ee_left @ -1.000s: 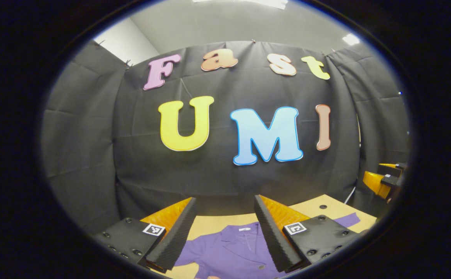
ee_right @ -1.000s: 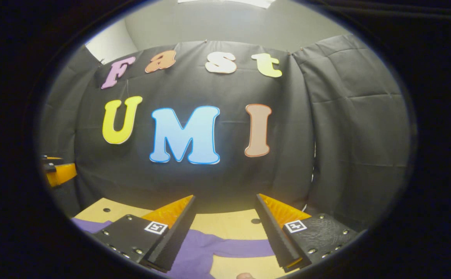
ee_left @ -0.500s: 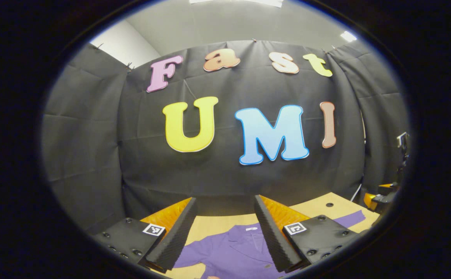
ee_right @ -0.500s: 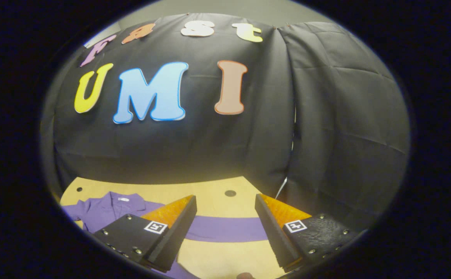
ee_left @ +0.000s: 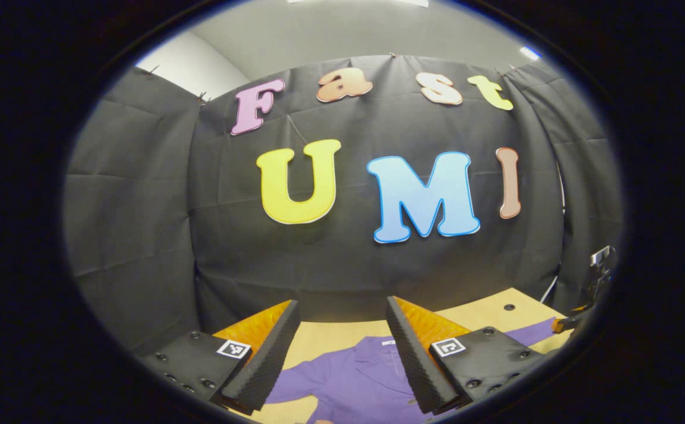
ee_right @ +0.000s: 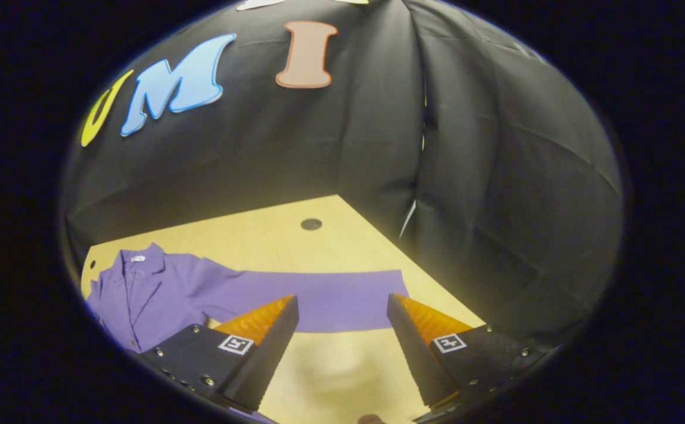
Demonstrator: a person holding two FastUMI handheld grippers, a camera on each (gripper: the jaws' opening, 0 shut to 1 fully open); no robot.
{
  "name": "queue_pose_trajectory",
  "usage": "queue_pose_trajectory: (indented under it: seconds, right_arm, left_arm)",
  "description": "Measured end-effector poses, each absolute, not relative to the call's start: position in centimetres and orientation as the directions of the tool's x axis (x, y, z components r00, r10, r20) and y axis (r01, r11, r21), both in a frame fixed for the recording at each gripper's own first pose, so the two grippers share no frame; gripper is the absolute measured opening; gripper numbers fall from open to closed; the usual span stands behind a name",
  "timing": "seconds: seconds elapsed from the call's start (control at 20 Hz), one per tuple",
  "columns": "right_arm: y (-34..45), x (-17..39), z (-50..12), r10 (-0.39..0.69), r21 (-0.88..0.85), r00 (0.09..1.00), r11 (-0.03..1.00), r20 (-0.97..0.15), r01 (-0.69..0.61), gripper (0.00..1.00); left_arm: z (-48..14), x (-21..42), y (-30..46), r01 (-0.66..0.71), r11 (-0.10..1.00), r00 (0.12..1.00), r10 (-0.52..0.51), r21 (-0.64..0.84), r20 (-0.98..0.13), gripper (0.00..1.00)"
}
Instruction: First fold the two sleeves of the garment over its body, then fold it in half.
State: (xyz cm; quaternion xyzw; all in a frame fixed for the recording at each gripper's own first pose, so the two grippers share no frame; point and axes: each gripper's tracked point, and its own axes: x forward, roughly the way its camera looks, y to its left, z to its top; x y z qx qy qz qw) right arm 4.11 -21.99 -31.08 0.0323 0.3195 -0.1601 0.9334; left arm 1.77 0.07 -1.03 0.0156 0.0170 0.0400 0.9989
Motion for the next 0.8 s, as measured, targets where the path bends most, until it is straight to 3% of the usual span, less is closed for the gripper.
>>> queue_pose_trajectory:
  seconds: [0.3, 0.8]
  right_arm:
    - [-23.8, 4.2, -37.9, -0.256, -0.044, 0.637, 0.943, -0.727, 0.33, 0.95]
    - [-25.7, 7.0, -42.3, -0.247, -0.027, 0.591, 0.934, -0.768, 0.356, 0.95]
  left_arm:
    - [-2.5, 1.8, 0.8, -0.123, 0.992, 0.989, 0.124, 0.022, -0.084, 0.94]
    - [-4.7, 0.9, 1.8, -0.2, 0.98, 0.968, 0.198, 0.003, -0.152, 0.95]
